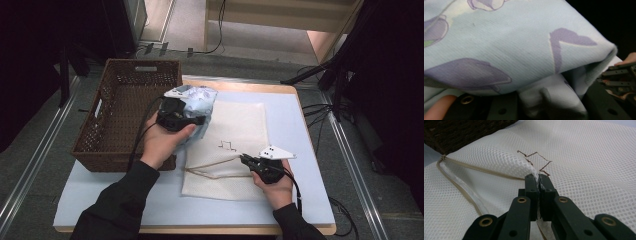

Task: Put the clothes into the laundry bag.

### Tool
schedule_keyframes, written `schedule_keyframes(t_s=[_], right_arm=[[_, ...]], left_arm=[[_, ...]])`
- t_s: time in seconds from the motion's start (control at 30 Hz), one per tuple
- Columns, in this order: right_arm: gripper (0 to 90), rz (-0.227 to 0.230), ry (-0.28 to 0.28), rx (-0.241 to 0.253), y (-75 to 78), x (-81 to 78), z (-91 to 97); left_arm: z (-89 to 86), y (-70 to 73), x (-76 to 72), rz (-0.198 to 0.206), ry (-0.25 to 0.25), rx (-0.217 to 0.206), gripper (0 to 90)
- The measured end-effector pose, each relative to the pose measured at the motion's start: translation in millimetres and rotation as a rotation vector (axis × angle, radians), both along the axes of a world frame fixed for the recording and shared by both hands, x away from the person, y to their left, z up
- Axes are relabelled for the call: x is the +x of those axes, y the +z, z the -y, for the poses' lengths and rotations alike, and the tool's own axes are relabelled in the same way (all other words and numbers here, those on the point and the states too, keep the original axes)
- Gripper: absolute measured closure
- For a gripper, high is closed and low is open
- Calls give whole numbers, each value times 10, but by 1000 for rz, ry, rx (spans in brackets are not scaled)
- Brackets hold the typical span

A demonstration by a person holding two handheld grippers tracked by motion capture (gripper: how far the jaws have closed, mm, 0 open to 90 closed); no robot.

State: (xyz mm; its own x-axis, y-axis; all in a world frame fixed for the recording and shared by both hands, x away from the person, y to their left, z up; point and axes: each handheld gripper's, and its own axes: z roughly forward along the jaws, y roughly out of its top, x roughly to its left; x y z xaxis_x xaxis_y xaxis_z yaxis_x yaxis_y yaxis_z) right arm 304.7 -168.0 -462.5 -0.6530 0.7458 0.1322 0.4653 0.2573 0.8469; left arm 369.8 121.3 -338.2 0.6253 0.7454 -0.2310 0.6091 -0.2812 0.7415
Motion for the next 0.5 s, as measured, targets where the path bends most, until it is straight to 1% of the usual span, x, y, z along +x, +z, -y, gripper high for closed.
schedule_keyframes(t_s=[0.03,0.1,0.13,0.17,0.2,0.23,0.3,0.33,0.37,0.4,0.47,0.5], right_arm=[[877,2,-1,0,2,1,1],[877,3,0,0,2,1,3],[877,4,-1,0,2,2,3],[877,5,-2,2,1,2,5],[877,6,-1,2,1,3,7],[877,6,-1,2,1,3,7],[877,5,-1,3,4,2,11],[877,9,0,-1,6,0,11],[877,8,0,0,6,-2,9],[877,8,0,0,6,-2,9],[877,8,-2,-1,4,0,8],[877,6,-2,0,5,1,10]], left_arm=[[95,-36,-43,-2,-18,3,670],[170,-80,-91,-12,-34,-11,671],[170,-80,-91,-12,-34,-11,671],[204,-110,-116,-19,-42,-18,671],[275,-183,-168,-30,-61,-14,671],[275,-183,-168,-30,-61,-14,671],[331,-257,-226,-38,-77,-23,671],[380,-315,-306,-25,-80,-3,671],[390,-336,-342,-25,-90,-4,671],[390,-336,-342,-25,-90,-4,671],[394,-374,-434,-32,-108,-33,671],[395,-384,-471,-32,-114,-33,671]])
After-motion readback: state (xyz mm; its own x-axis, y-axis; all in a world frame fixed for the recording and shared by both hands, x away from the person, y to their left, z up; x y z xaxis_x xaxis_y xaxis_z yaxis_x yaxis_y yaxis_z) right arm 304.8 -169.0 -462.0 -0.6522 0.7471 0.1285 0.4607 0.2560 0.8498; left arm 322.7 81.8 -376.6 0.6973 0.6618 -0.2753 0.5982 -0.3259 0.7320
